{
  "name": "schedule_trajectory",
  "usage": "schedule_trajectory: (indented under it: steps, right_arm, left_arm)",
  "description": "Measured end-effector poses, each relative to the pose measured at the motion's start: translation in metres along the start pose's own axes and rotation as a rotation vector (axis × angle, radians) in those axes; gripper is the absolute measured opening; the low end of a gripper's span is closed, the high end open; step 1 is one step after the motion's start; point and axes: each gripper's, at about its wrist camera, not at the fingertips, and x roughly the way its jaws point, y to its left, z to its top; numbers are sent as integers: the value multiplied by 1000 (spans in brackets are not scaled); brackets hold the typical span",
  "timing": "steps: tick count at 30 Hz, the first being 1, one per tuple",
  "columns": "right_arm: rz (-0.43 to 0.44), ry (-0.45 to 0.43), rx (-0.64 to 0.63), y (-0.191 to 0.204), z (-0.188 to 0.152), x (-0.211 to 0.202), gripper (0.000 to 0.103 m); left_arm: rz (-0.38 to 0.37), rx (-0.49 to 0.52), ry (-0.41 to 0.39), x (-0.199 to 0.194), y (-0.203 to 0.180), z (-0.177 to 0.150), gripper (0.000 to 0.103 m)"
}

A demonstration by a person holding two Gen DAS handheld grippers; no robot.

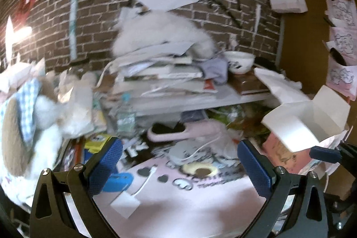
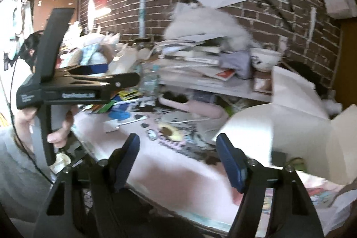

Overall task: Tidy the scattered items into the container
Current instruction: 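Move the left gripper toward the white card-reader adapter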

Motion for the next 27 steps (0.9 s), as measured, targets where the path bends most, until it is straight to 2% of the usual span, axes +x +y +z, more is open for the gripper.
schedule_trajectory:
  steps: [3,5,6,11,19,23,25,27]
  right_arm:
    - [44,5,-17,13,-6,11,68]
    - [65,15,-38,20,-10,20,57]
    - [71,25,-47,24,-12,26,56]
    - [61,83,-78,32,-23,57,55]
    - [54,159,-43,22,-37,82,55]
    - [49,178,-36,19,-47,88,55]
    - [57,191,-13,16,-53,90,55]
    - [62,203,3,13,-57,92,55]
  left_arm:
    - [16,-24,20,5,11,-13,103]
    - [12,-40,33,9,18,-22,103]
    - [8,-47,39,10,22,-28,103]
    - [22,-44,77,21,35,-52,103]
    - [106,71,105,38,49,-86,103]
    - [89,77,117,47,59,-99,102]
    - [85,76,110,50,64,-104,96]
    - [91,92,105,53,67,-107,94]
